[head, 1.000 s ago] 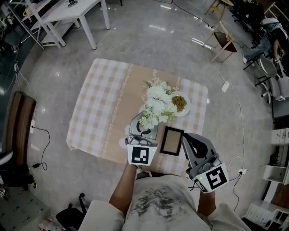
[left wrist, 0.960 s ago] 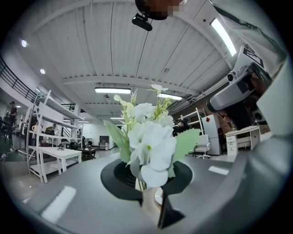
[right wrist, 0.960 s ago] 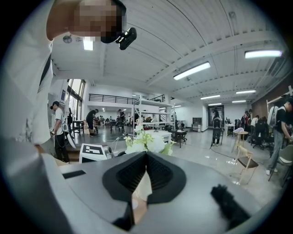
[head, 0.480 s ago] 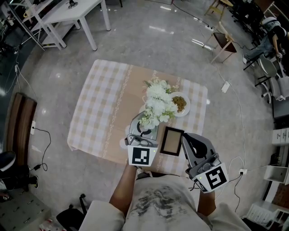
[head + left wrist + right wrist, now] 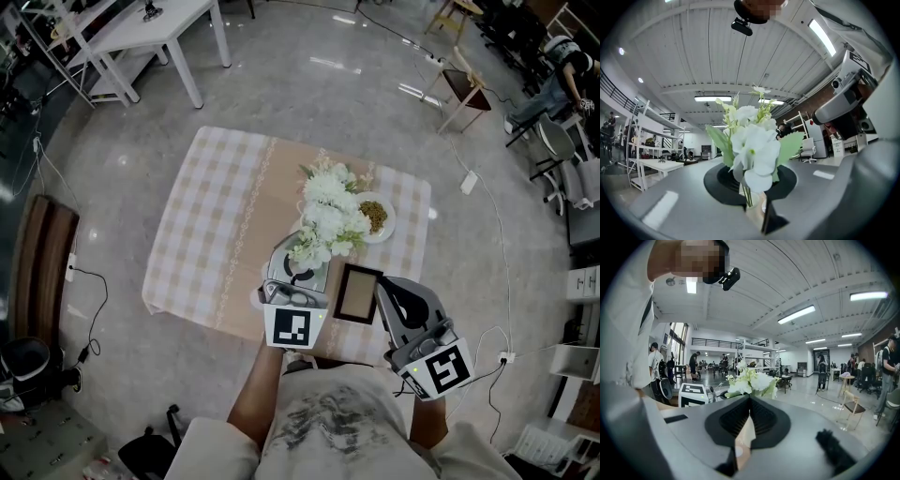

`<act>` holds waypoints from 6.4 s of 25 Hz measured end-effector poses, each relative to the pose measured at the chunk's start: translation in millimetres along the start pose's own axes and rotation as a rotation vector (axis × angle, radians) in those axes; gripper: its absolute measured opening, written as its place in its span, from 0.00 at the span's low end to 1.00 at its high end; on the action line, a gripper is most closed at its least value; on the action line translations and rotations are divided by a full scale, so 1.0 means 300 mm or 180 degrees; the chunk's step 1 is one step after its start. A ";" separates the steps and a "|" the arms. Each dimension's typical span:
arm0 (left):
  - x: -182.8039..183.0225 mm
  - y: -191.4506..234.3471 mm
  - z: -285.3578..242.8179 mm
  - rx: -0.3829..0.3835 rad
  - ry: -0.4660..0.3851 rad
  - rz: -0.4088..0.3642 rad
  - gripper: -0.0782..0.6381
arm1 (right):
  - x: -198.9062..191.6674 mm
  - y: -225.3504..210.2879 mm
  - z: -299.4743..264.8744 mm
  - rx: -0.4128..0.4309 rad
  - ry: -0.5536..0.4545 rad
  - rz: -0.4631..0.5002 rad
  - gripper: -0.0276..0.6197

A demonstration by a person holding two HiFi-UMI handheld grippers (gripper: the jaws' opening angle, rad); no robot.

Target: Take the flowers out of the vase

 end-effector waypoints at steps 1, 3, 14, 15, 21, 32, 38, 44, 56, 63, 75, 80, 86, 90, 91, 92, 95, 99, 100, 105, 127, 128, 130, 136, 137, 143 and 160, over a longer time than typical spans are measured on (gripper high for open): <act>0.005 0.000 0.001 -0.0002 -0.0007 -0.0001 0.19 | 0.001 0.002 0.000 0.0001 -0.0002 0.0001 0.07; 0.017 0.000 0.003 -0.0011 -0.0029 -0.0020 0.19 | 0.004 0.007 -0.002 0.0004 -0.0013 0.0003 0.07; 0.074 -0.003 0.007 -0.0037 -0.0088 -0.0096 0.19 | 0.028 0.028 -0.007 0.0031 -0.0097 -0.0007 0.07; 0.078 -0.004 0.008 -0.0037 -0.0088 -0.0095 0.19 | 0.030 0.030 -0.006 0.0035 -0.0107 -0.0009 0.07; 0.114 -0.007 0.014 -0.0052 -0.0130 -0.0178 0.19 | 0.036 0.042 -0.001 0.0042 -0.0157 -0.0018 0.07; 0.162 -0.005 0.024 -0.0041 -0.0162 -0.0238 0.19 | 0.046 0.056 0.013 0.0053 -0.0234 -0.0037 0.07; 0.193 -0.010 0.027 -0.0058 -0.0197 -0.0280 0.19 | 0.047 0.062 0.022 0.0041 -0.0266 -0.0047 0.07; 0.221 -0.018 0.035 -0.0058 -0.0215 -0.0321 0.19 | 0.054 0.064 0.033 0.0037 -0.0294 -0.0047 0.07; 0.291 -0.025 0.057 -0.0019 -0.0337 -0.0341 0.19 | 0.060 0.073 0.062 0.0006 -0.0330 -0.0044 0.07; 0.342 -0.028 0.072 0.0008 -0.0425 -0.0380 0.19 | 0.073 0.084 0.077 0.0009 -0.0370 -0.0033 0.07; 0.404 -0.037 0.090 0.0061 -0.0538 -0.0516 0.19 | 0.083 0.095 0.099 0.0027 -0.0418 -0.0028 0.07; 0.421 -0.030 0.096 0.0099 -0.0557 -0.0503 0.19 | 0.088 0.097 0.104 0.0046 -0.0442 -0.0013 0.07; 0.447 -0.030 0.102 0.0108 -0.0602 -0.0563 0.19 | 0.102 0.099 0.111 0.0044 -0.0474 0.0014 0.07; 0.457 -0.032 0.112 0.0126 -0.0631 -0.0547 0.19 | 0.109 0.107 0.124 0.0027 -0.0499 0.0040 0.07; 0.462 -0.033 0.114 0.0129 -0.0649 -0.0540 0.19 | 0.111 0.108 0.127 0.0020 -0.0503 0.0047 0.07; 0.468 -0.035 0.115 0.0126 -0.0668 -0.0550 0.19 | 0.111 0.108 0.130 0.0012 -0.0508 0.0051 0.07; 0.482 -0.045 0.118 0.0104 -0.0692 -0.0582 0.19 | 0.113 0.109 0.139 -0.0005 -0.0526 0.0059 0.07; 0.501 -0.056 0.136 0.0077 -0.0724 -0.0605 0.19 | 0.115 0.121 0.149 -0.0016 -0.0532 0.0067 0.07; 0.508 -0.059 0.142 0.0072 -0.0739 -0.0616 0.19 | 0.117 0.125 0.152 -0.0015 -0.0534 0.0070 0.07; 0.529 -0.072 0.171 0.0040 -0.0727 -0.0645 0.19 | 0.126 0.141 0.168 -0.0014 -0.0540 0.0074 0.07; 0.423 -0.046 0.337 -0.0014 -0.0424 -0.0567 0.19 | 0.132 0.263 0.115 0.0149 -0.0572 0.0084 0.07; 0.416 -0.044 0.341 -0.0013 -0.0408 -0.0558 0.19 | 0.133 0.266 0.111 0.0156 -0.0571 0.0085 0.07; 0.402 -0.041 0.347 -0.0010 -0.0364 -0.0532 0.19 | 0.137 0.269 0.105 0.0168 -0.0562 0.0085 0.07; 0.371 -0.040 0.360 -0.0020 -0.0284 -0.0462 0.19 | 0.143 0.277 0.089 0.0193 -0.0540 0.0076 0.07; 0.364 -0.040 0.363 -0.0025 -0.0274 -0.0461 0.19 | 0.140 0.280 0.085 0.0198 -0.0535 0.0077 0.07; 0.325 -0.035 0.379 -0.0046 -0.0195 -0.0434 0.19 | 0.132 0.298 0.065 0.0224 -0.0504 0.0102 0.07; 0.312 -0.042 0.389 -0.0085 -0.0189 -0.0412 0.19 | 0.132 0.313 0.061 0.0216 -0.0478 0.0108 0.07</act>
Point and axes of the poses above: the fingertips, and each gripper's own axes: z backward along the fingers, y to its left, x out of its top, the point moved 2 cm from there along z, backward along the fingers, and after that the axes turned 4 degrees about z, right-handed, at the moved point
